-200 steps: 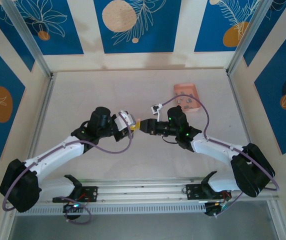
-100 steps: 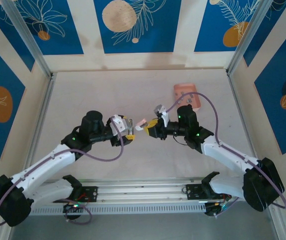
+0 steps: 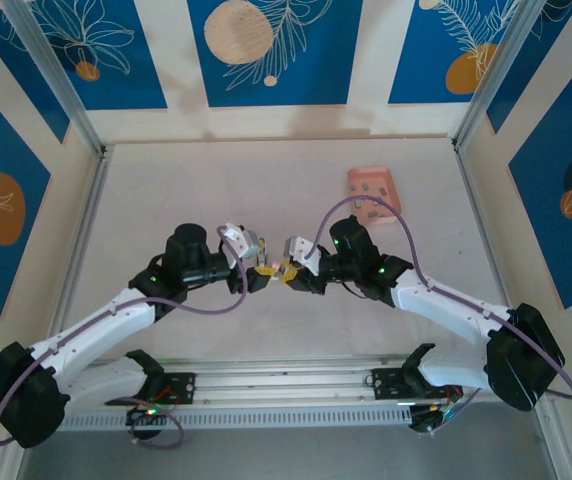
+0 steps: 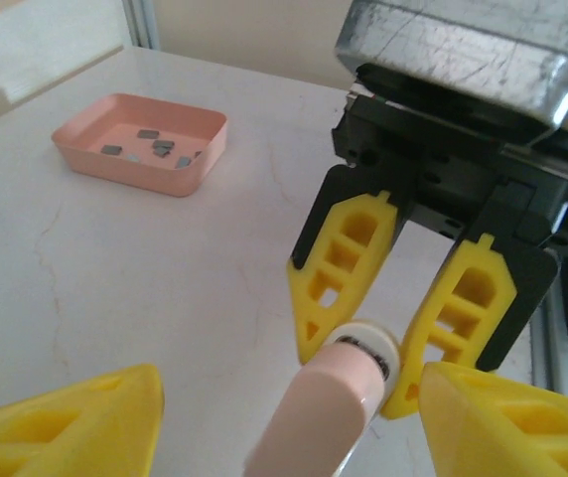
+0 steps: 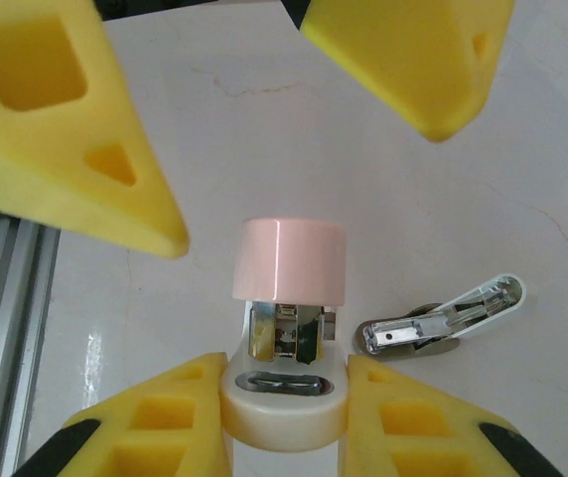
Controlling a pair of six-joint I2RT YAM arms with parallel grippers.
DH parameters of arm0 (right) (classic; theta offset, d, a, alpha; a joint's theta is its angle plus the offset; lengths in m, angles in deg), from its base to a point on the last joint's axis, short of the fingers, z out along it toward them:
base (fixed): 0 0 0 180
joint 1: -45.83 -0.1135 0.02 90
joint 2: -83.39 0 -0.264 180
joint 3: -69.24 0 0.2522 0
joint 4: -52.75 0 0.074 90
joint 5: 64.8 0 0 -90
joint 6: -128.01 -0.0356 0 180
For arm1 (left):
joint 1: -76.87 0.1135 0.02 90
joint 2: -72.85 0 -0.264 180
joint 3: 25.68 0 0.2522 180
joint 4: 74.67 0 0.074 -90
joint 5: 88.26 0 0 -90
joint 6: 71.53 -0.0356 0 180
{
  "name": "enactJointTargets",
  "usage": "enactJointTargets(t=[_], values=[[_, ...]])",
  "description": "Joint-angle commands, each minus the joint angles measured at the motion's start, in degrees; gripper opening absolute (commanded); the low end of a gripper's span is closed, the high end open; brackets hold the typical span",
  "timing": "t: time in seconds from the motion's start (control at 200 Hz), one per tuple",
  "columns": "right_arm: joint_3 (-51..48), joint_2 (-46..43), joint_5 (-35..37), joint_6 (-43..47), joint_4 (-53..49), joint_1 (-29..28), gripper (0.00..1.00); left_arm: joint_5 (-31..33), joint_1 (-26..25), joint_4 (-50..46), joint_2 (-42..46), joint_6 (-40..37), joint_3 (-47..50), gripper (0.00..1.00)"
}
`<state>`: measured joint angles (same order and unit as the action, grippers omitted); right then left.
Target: Load the staples into the stapler
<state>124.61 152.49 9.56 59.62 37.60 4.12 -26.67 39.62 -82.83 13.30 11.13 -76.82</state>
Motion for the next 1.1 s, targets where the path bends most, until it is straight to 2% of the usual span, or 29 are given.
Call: enactJointTargets(t=[0.0,0.18,0.47,0.57,0.875,1.095], values=[[2.23,0.81,0.96,1.81,0.02,-1.06,0.02,-3.66,-0.69,2.49,-0.72,2.36,0.26,0.68],[2.87,1.28,-0.15,1.74,0.68,-1.87,0.0,0.29,-0.75,3.89,-1.33,4.32,1.13,0.66],[1.09,-0.25,-2.06,-0.2,4.63,-1.22,0.0,4.15,-0.63,0.13,-2.5,3.89,1.09,0.6],[-0.13,-1.28,-2.33,-1.05,6.08,-0.71,0.0,8.55,-0.63,-1.15,-2.11,4.42,0.96,0.55],[-8.61,-7.44,-6.56,-8.23,15.45,3.47,0.0,23.01,-0.28,-3.8,1.32,7.69,2.38,0.57],[-15.48,-10.86,-4.98,-17.42,27.81,5.05,0.0,31.12,0.34,-2.23,4.03,13.63,5.76,0.59]])
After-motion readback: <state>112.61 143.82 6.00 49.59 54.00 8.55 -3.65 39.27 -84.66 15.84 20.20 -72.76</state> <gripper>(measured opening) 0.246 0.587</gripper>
